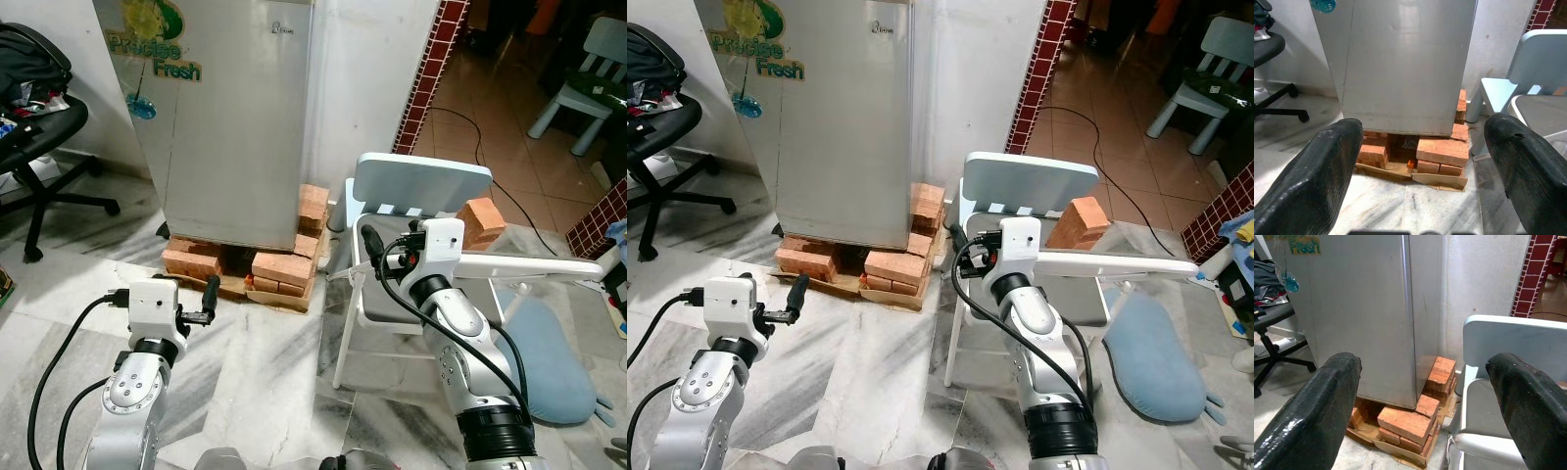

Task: Restocking fridge

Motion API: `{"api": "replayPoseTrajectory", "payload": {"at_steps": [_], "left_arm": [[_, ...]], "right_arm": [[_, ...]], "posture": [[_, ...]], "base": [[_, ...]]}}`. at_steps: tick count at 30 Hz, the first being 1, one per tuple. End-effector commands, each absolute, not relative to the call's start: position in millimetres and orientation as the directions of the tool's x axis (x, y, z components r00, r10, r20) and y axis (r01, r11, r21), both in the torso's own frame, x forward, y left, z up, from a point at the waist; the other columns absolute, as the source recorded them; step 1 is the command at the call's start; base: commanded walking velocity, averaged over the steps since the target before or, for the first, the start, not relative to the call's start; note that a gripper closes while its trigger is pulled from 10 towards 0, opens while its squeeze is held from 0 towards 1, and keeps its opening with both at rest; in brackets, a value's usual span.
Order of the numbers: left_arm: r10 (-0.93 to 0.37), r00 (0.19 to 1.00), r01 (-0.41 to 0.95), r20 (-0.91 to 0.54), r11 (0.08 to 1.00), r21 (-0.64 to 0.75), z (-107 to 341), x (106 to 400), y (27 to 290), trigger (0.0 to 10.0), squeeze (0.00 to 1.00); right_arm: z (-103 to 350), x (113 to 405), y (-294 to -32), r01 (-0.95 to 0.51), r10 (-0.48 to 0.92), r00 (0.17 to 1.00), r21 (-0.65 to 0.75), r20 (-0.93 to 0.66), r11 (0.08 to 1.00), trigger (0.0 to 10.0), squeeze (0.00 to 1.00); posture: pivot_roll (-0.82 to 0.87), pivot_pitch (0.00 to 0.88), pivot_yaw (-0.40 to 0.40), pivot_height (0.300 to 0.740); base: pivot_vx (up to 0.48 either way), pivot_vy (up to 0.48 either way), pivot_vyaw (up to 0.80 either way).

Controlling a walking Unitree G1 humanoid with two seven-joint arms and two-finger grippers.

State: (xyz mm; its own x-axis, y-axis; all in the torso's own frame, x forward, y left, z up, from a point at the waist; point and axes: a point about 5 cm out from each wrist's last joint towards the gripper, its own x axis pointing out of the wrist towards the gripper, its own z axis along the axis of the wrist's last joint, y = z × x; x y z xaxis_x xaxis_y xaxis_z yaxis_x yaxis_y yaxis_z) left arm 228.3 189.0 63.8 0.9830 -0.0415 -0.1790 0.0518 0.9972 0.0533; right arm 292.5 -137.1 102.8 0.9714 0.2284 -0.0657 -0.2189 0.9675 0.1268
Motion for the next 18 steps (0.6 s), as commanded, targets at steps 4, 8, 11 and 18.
{"api": "replayPoseTrajectory", "payload": {"at_steps": [4,8,11,18], "left_arm": [[-0.046,0.981,0.056,-0.186,0.997,0.051,63.3,228.1,188.8,10.0,0.0],[-0.043,0.98,0.053,-0.196,0.998,0.045,62.9,238.9,188.6,10.0,0.0],[-0.035,0.982,0.047,-0.186,0.997,0.058,65.5,245.3,190.1,10.0,0.0],[-0.022,0.985,0.035,-0.173,0.997,0.075,69.3,251.7,194.5,10.0,0.0]], "right_arm": [[103.8,291.9,-141.2,-0.207,0.215,0.975,0.122,-0.061,0.971,10.0,0.0],[97.5,295.8,-145.8,-0.147,0.156,0.985,0.11,-0.074,0.983,10.0,0.0],[94.9,297.5,-150.7,-0.117,0.128,0.989,0.13,-0.078,0.985,10.0,0.0],[96.3,301.1,-156.0,-0.096,0.107,0.991,0.131,-0.081,0.987,10.0,0.0]], "posture": [[0.14,0.0,-0.051,0.74],[0.12,0.0,-0.044,0.74],[0.12,0.0,-0.045,0.74],[0.12,0.0,-0.043,0.74]], "base": [[0.0,0.0,0.0],[0.0,0.0,0.0],[0.0,0.0,0.0],[0.0,0.039,0.0]]}}
